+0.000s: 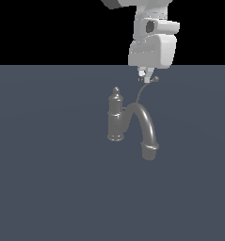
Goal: Turn on the faucet by rotating a designated handle.
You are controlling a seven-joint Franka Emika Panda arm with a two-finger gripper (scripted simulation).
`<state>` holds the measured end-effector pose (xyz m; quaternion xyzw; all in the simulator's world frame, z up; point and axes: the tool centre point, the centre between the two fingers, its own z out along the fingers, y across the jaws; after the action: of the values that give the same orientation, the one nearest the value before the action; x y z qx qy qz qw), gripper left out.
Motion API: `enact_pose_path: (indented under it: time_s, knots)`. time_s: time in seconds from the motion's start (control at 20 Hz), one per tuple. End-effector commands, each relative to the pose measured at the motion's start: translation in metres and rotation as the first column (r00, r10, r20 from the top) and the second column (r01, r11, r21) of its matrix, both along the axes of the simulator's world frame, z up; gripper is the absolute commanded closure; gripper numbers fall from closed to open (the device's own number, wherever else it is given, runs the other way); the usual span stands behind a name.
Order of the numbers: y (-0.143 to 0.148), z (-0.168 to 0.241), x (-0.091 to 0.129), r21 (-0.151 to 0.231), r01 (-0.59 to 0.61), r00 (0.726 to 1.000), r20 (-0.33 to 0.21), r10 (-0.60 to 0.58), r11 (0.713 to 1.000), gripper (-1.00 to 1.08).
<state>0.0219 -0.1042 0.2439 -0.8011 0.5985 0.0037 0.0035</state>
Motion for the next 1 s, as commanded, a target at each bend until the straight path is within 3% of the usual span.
enact_pose_path:
  time_s: [0.0, 0.95]
  knots:
    - [-0.002, -0.001, 0.008, -0.002, 0.006, 1.0, 0.002, -0.006, 1.0, 1.08]
    - [-0.004, -0.002, 0.062, -0.007, 0.034, 0.999, 0.002, -0.034, 0.999, 1.08]
